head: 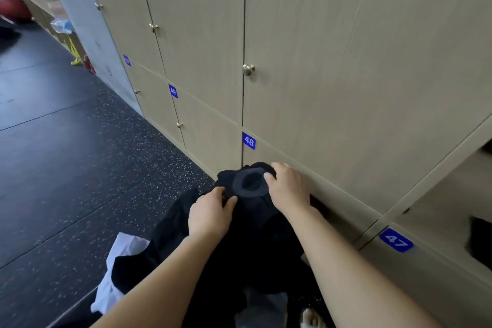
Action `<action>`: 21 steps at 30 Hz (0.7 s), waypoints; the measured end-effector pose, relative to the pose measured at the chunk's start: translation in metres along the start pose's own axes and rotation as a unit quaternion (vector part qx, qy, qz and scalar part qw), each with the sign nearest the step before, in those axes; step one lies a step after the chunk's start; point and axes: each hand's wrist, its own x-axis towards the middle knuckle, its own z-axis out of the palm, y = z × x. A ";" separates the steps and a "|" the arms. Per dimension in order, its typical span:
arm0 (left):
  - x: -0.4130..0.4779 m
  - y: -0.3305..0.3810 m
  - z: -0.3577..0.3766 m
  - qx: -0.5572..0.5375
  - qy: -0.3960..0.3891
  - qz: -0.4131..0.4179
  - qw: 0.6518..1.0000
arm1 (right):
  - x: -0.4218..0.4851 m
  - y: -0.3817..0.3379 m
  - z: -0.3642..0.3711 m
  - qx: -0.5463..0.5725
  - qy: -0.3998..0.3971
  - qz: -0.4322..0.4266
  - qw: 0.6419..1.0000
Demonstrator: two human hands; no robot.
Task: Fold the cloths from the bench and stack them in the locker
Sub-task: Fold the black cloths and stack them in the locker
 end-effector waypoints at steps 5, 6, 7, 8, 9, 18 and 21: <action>0.009 0.001 0.013 0.045 0.000 -0.026 0.999 | 0.013 0.004 0.021 -0.021 -0.010 0.045 0.999; 0.010 0.002 0.014 0.030 -0.002 -0.034 0.999 | 0.014 0.005 0.025 -0.022 -0.010 0.053 0.998; 0.011 0.003 0.015 0.001 -0.004 -0.048 0.999 | 0.013 0.007 0.028 -0.022 -0.006 0.058 0.998; 0.012 0.003 0.015 -0.040 -0.005 -0.066 0.997 | 0.013 0.008 0.032 -0.017 0.004 0.063 0.998; 0.014 0.003 0.014 -0.090 -0.006 -0.090 0.992 | 0.012 0.009 0.035 -0.003 0.017 0.068 0.998; 0.005 0.008 -0.033 -0.443 0.003 -0.089 0.892 | -0.005 -0.002 0.000 0.358 0.067 0.076 0.928; -0.006 0.017 -0.061 -0.443 0.005 -0.039 0.895 | -0.021 -0.013 -0.029 0.413 0.076 0.039 0.907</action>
